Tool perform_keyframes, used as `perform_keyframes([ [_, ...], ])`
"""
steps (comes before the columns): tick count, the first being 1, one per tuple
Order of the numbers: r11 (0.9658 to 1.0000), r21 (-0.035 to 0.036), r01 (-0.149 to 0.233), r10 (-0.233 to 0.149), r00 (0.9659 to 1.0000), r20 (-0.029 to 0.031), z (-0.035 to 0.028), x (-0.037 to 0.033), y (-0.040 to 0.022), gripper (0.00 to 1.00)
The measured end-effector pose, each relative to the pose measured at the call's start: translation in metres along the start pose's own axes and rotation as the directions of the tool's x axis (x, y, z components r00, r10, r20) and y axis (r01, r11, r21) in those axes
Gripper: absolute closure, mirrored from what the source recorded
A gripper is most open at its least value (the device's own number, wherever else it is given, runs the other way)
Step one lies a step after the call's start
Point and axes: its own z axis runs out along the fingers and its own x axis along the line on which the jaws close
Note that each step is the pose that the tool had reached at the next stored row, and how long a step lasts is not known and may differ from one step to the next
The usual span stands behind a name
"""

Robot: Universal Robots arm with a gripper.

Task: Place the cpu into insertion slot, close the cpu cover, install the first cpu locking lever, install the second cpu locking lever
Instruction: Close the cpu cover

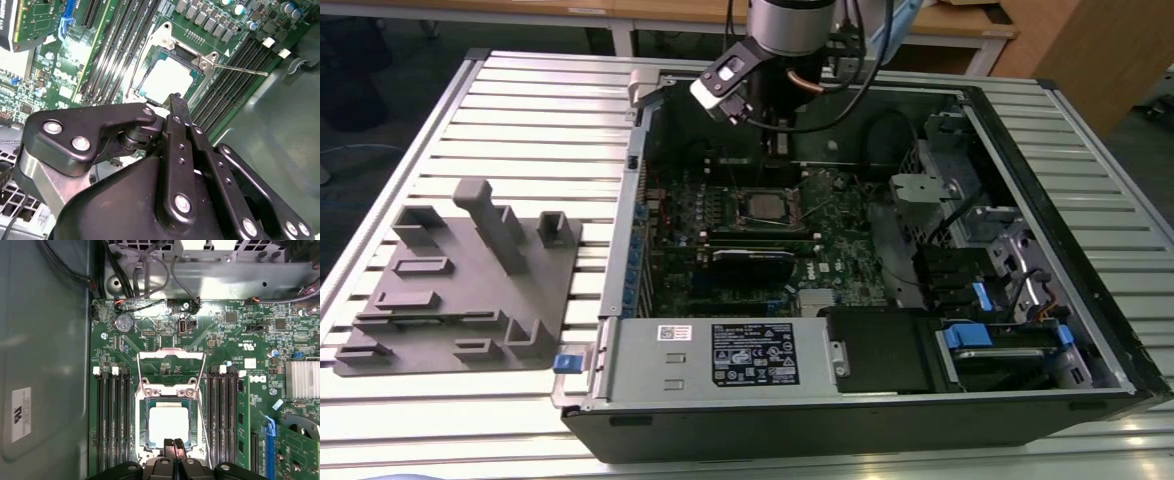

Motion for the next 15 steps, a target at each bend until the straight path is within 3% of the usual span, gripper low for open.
perform_keyframes([
  [4,1.0000,0.0001,0.000,0.000,1.0000,0.0001,-0.0071,-0.0001,0.0002,0.89],
  [13,1.0000,0.0000,0.000,0.000,1.0000,0.0001,-0.0080,-0.0001,0.0002,0.89],
  [15,1.0000,0.0003,0.000,0.000,1.0000,-0.0023,-0.0081,-0.0002,0.0002,0.89],
])
